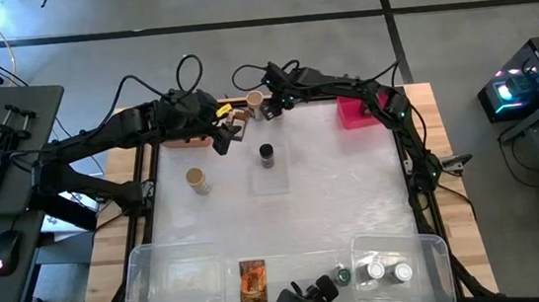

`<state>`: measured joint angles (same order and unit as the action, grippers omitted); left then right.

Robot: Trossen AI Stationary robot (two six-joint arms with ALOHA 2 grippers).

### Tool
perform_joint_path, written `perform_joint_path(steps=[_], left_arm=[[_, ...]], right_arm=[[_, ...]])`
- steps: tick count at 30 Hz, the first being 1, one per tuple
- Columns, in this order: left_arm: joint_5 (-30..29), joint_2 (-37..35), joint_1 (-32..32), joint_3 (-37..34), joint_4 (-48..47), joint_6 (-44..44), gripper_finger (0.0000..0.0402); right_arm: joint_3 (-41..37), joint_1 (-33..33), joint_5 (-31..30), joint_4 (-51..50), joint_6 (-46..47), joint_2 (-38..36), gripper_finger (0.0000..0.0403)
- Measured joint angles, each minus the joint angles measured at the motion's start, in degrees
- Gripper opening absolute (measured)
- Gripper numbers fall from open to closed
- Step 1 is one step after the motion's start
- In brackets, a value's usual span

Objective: Sort spices by type
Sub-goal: Put the black seasoning bottle into the white bin

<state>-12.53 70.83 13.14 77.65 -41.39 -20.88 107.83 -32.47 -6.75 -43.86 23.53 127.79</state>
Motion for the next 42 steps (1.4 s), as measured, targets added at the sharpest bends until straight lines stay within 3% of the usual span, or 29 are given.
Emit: perform_joint_path(steps=[7,16,31,42], left_arm=[[1.99,0.0,-0.01,0.0,-0.04,0.0,0.0282],[2.82,0.0,-0.04,0.0,-1.98,-0.02,0.0282],[2.82,0.0,-0.05,0.0,-2.13,-0.04,0.0282],[2.91,0.0,-0.04,0.0,-2.26,0.0,0.0282]], right_arm=[[0.11,0.0,6.18,-1.15,-1.57,-0.14,0.0214],[0.24,0.02,6.36,-6.87,-4.52,-0.35,0.0214],[0.09,0.38,8.61,-8.2,-6.0,-0.43,0.0213],[0.09,0.39,9.98,-11.21,-6.89,-10.7,0.0213]])
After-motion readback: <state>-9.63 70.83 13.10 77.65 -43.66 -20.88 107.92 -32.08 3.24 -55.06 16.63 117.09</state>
